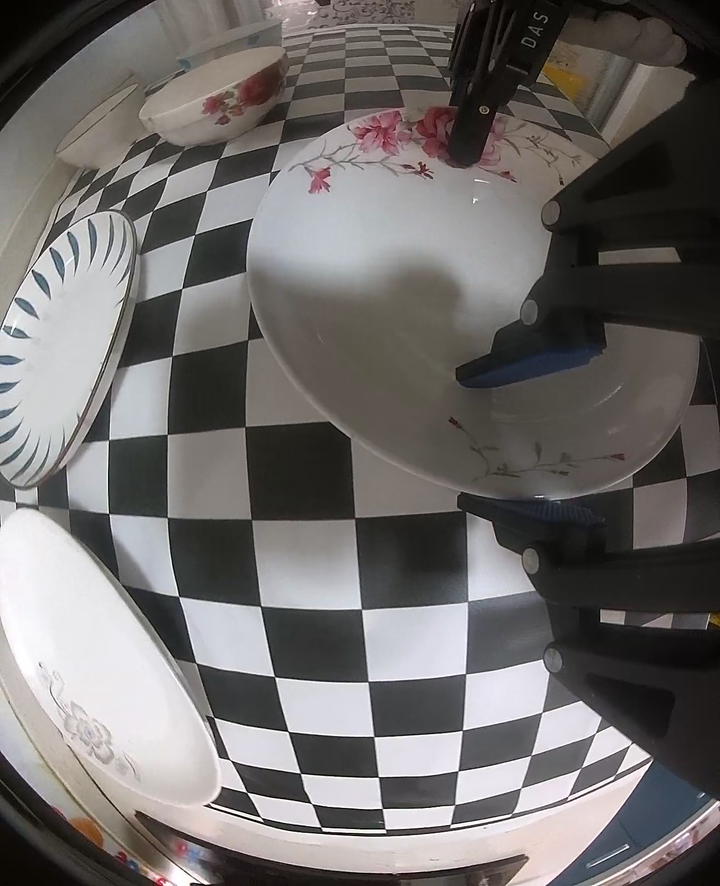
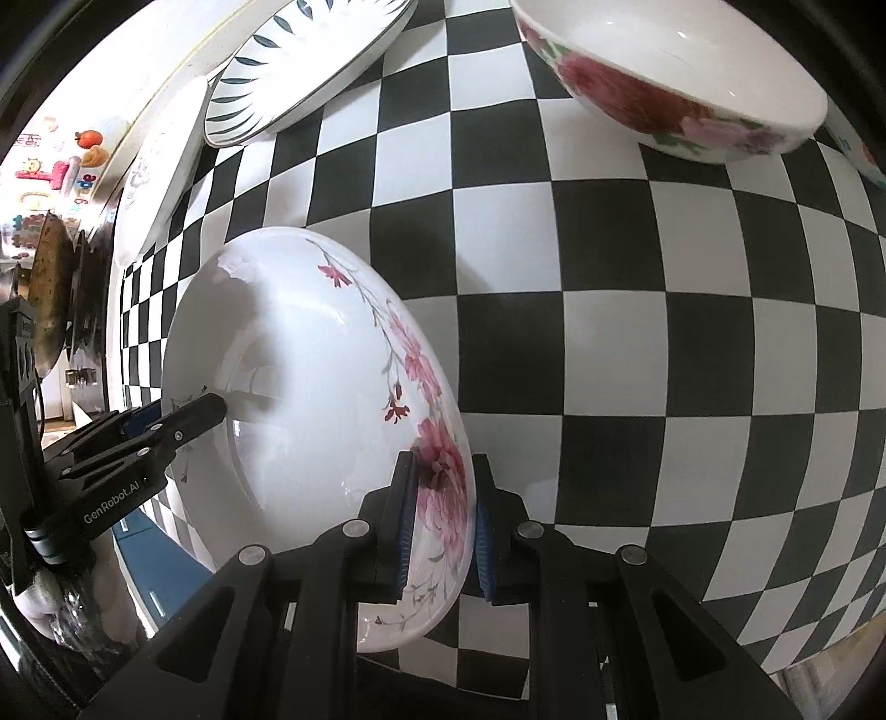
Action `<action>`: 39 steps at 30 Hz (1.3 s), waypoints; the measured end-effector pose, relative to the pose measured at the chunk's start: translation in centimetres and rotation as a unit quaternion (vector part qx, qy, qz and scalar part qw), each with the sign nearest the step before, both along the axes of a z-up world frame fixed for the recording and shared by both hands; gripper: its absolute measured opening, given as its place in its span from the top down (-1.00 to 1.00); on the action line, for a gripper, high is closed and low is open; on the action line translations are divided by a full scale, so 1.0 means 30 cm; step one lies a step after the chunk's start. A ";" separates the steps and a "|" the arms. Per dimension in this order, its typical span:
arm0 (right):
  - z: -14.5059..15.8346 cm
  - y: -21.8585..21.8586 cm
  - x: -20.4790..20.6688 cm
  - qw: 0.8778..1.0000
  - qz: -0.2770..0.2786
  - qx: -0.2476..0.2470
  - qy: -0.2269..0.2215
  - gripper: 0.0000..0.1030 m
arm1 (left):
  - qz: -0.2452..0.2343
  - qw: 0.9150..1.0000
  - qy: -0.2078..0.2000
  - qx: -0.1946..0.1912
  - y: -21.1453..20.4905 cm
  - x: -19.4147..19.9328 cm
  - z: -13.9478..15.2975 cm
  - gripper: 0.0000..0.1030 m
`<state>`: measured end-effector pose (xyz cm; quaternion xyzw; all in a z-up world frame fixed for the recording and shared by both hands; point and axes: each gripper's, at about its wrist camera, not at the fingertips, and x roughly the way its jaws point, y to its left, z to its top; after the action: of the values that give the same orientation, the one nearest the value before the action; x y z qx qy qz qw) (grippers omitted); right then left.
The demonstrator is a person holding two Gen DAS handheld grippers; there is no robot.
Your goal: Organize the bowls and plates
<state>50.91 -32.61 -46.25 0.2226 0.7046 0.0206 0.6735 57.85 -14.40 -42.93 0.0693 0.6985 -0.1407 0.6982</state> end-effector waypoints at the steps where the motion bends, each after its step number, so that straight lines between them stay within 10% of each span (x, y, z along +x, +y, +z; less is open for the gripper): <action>1: -0.003 0.003 0.003 1.000 0.000 0.000 0.001 0.60 | 0.001 1.000 0.000 -0.001 0.020 -0.013 0.003 0.31; 8: -0.003 0.016 0.030 0.999 -0.022 0.010 0.021 0.60 | 0.003 1.000 0.011 -0.019 0.102 -0.076 0.026 0.32; 14: 0.206 -0.002 0.061 0.999 -0.022 0.011 -0.022 0.45 | 0.055 0.996 -0.051 -0.050 0.306 -0.025 0.235 0.31; 18: 0.393 0.077 0.207 0.994 0.012 0.023 -0.105 -0.33 | 0.108 0.987 -0.095 -0.068 0.439 0.066 0.335 0.25; 22: 0.472 0.191 0.430 0.984 0.058 0.035 -0.167 -0.43 | 0.160 0.979 -0.102 -0.078 0.552 0.221 0.326 0.22; 28: 0.391 0.379 0.829 0.972 0.140 -0.001 -0.188 -0.43 | 0.235 0.966 -0.055 -0.094 0.667 0.406 0.160 0.23; 39: 0.038 0.580 1.267 0.964 0.252 -0.023 -0.081 -0.13 | 0.278 0.952 -0.008 -0.132 0.742 0.540 -0.035 0.23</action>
<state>88.91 -15.21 -45.10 0.0200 0.6815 0.1919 0.7059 74.05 7.86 -43.99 -0.2189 0.6595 -0.0314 0.7185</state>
